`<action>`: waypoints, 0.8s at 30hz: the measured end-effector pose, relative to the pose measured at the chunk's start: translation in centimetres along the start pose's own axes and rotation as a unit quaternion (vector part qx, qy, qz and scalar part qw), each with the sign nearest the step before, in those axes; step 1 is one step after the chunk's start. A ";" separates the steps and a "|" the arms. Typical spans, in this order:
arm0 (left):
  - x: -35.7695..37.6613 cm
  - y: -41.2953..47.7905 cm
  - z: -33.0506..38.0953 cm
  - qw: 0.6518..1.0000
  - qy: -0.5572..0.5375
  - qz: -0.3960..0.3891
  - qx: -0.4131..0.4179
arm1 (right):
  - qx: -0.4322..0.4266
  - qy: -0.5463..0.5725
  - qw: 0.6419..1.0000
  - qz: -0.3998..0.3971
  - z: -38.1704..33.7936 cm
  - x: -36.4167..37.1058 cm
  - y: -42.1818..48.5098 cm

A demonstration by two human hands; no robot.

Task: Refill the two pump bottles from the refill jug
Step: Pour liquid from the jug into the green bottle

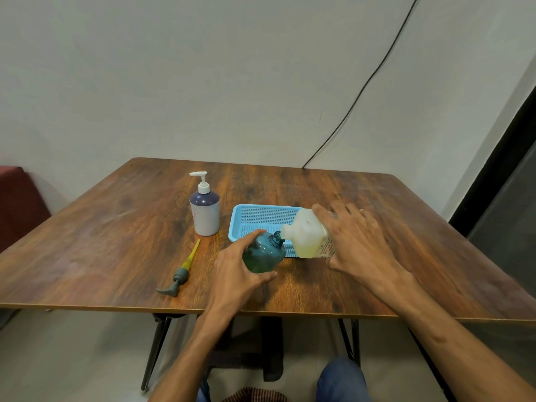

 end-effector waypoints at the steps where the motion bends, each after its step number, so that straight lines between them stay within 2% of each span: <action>1: 0.0 0.0 0.0 1.000 0.001 -0.001 0.000 | 0.000 0.000 1.000 -0.001 0.0 0.0 0.0; 24: -0.1 0.1 0.5 1.000 -0.012 0.006 -0.001 | 0.006 -0.001 1.000 0.007 0.3 -0.2 0.0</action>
Point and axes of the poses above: each hand's wrist, its own y-axis towards the middle knuckle, its own x-axis out of the palm, z = x × y, the point moved 3 cm from there along y, towards the middle knuckle, and after that the axes turned 2 degrees about -z, right-handed, at the moved point
